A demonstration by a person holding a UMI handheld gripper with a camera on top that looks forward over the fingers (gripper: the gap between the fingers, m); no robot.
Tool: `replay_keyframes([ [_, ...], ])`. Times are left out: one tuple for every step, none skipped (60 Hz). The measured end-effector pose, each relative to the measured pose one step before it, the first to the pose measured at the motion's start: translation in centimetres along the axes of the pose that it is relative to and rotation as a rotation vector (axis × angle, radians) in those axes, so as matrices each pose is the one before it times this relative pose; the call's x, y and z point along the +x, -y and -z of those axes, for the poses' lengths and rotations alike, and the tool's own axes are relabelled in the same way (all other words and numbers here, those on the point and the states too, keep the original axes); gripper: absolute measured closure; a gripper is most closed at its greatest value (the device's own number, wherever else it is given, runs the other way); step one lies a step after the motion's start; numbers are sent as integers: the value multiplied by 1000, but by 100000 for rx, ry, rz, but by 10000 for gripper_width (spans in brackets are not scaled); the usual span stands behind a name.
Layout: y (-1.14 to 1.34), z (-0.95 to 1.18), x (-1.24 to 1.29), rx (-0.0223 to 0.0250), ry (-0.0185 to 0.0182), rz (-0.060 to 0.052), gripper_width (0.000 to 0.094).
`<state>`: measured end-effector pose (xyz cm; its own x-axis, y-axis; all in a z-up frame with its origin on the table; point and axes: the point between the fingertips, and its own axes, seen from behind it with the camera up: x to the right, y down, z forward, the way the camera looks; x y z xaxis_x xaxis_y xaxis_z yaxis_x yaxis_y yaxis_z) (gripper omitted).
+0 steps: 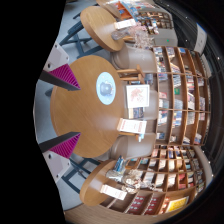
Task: Arrange mouse
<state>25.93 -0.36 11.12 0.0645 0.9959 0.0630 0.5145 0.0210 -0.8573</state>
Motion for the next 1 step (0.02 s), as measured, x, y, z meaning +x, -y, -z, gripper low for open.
replay_keyframes([
  [-72,124,30,22,255,81,82],
])
